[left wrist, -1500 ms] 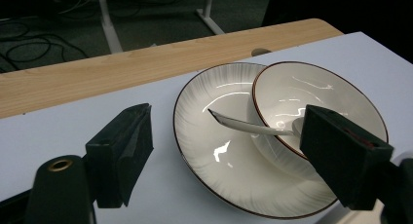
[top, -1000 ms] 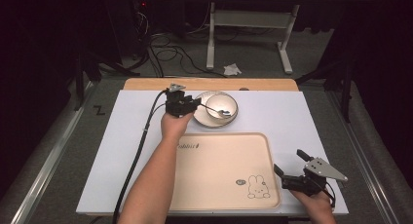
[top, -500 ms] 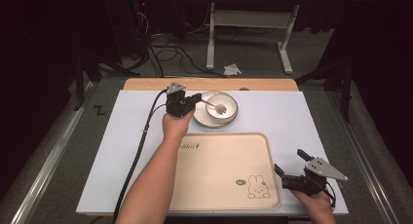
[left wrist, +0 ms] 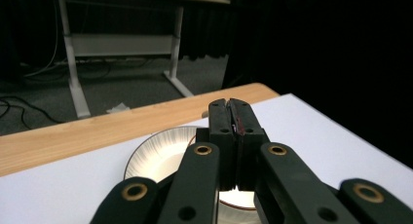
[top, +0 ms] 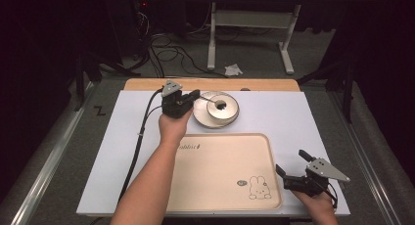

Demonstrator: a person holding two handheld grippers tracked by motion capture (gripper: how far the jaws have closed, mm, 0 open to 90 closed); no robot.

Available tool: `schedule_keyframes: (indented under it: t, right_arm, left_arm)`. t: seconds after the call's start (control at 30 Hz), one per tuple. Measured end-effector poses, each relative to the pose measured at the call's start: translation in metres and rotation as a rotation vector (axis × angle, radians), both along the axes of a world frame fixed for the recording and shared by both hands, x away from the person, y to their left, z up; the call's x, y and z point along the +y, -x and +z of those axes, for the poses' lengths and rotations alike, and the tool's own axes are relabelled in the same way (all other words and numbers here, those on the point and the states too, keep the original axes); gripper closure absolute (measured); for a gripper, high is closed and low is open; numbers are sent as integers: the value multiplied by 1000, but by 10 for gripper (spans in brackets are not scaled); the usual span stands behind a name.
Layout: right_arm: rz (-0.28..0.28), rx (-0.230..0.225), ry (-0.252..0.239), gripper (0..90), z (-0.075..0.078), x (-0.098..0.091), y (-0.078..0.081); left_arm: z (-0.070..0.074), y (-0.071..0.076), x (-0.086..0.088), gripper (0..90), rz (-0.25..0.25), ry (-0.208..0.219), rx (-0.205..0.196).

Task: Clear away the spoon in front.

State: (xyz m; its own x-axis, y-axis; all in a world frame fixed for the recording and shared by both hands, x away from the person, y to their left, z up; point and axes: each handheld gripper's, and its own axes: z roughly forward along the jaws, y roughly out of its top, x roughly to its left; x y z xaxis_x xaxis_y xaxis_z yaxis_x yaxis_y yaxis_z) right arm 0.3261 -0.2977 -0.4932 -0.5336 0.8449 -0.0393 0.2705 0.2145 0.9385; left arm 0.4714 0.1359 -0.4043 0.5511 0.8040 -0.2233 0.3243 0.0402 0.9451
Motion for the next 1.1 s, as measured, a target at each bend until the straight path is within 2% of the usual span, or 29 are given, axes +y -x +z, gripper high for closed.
schedule_keyframes:
  t: [0.07,0.1,0.13,0.2,0.23,0.27,0.3,0.33,0.37,0.4,0.43,0.47,0.5,0.53,0.57,0.63,0.73,0.77,0.87,1.1]
  right_arm:
    - [1,-2,4,6,0,1,0]
    - [2,-1,6,6,1,2,1]
    - [2,-1,6,6,1,2,1]
    - [5,-5,9,6,1,3,1]
    - [10,-8,13,6,1,4,2]
    - [10,-8,13,6,1,4,2]
    - [8,-6,15,6,1,5,2]
    - [10,-5,17,6,1,6,2]
    - [10,-5,17,6,1,6,2]
    - [12,-5,24,6,1,7,2]
    - [12,-5,24,6,1,7,2]
    - [7,-3,26,6,1,7,2]
    - [7,-3,26,6,1,7,2]
    - [6,-2,26,6,0,7,2]
    - [6,-2,26,6,0,7,2]
    - [6,1,26,6,0,8,2]
    - [7,12,30,6,-2,9,3]
    - [11,11,33,6,-2,10,3]
    - [10,18,39,6,-3,11,2]
    - [9,25,48,6,-4,14,2]
  left_arm:
    - [4,11,9,894,14,-8,-15]
    - [7,24,19,893,41,-7,-26]
    - [7,24,19,893,41,-7,-26]
    - [8,37,31,893,55,2,-31]
    - [8,52,42,893,66,2,-33]
    - [8,52,42,893,66,2,-33]
    - [6,60,47,893,72,4,-39]
    - [3,78,56,893,74,6,-42]
    - [3,78,56,893,74,6,-42]
    - [1,87,60,893,80,12,-45]
    - [-3,97,64,893,79,22,-44]
    - [-12,116,68,893,79,31,-36]
    - [-12,116,68,893,79,31,-36]
    - [-24,134,69,893,70,43,-21]
    - [-24,134,69,893,70,43,-21]
    - [-36,149,66,893,65,30,-4]
    - [-56,171,63,893,63,44,5]
    - [-56,171,63,893,63,44,5]
    - [-70,177,64,892,69,57,22]
    - [-79,172,70,890,79,85,55]
